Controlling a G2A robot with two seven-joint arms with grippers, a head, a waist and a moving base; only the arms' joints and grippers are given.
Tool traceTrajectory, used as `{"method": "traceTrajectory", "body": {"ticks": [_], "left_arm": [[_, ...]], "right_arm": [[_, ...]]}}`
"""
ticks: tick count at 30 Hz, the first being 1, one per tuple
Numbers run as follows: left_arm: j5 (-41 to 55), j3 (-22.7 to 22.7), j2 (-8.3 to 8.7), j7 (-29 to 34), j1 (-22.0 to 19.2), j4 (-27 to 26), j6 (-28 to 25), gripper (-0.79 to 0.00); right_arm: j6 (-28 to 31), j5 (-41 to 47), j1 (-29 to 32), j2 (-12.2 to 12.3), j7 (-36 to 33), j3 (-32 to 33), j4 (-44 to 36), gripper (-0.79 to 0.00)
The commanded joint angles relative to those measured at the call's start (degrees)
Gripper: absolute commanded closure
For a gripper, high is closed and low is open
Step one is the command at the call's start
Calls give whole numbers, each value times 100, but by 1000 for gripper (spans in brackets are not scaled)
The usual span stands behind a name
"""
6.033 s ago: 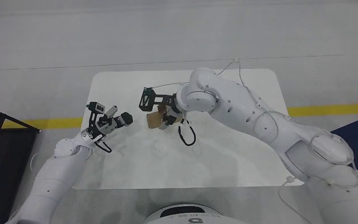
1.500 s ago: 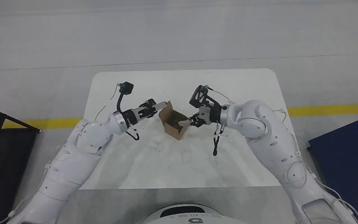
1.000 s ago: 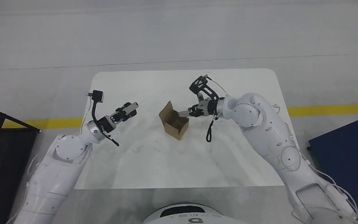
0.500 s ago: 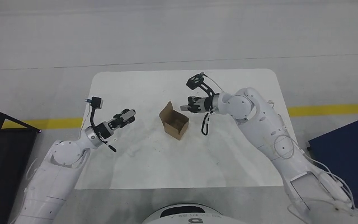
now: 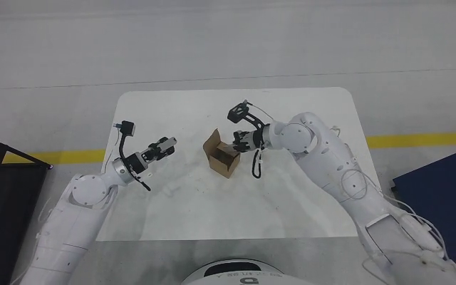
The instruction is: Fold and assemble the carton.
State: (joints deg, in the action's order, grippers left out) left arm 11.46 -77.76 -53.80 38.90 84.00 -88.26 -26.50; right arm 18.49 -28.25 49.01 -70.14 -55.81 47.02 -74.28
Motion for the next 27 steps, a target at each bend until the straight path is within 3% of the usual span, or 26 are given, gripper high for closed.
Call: {"method": "traceTrajectory", "body": {"ticks": [1,10,11,13,16,19,24,26,27], "left_arm": [[5,6,-6,5,-17,18,1,-785],[12,7,-30,20,-55,86,-38,-785],[13,7,-33,20,-56,94,-46,-785],[1,1,-37,20,-61,116,-57,-785],[-24,-15,-42,7,-63,131,-85,-785],[-90,-45,-43,-26,-52,128,-103,-785],[-146,-91,-46,-54,-11,119,-109,-785],[-181,-87,-50,-60,-17,122,-91,-785],[-216,-87,-52,-69,-26,119,-84,-785]], "right_arm": [[-81,-40,-57,-28,-41,-81,46,-437],[-661,-189,-264,-119,-306,-289,136,-271],[-754,-215,-285,-129,-356,-312,121,-212],[-916,-305,-333,-145,-448,-356,76,0],[-1351,-480,-367,-145,-505,-327,-113,0],[-2550,-787,-202,-108,-457,-159,-536,0],[-4071,-1260,355,-9,-547,75,-1520,-15],[-4473,-1009,575,10,-568,287,-1840,-262],[-4499,-850,692,27,-532,414,-1982,-296]]}}
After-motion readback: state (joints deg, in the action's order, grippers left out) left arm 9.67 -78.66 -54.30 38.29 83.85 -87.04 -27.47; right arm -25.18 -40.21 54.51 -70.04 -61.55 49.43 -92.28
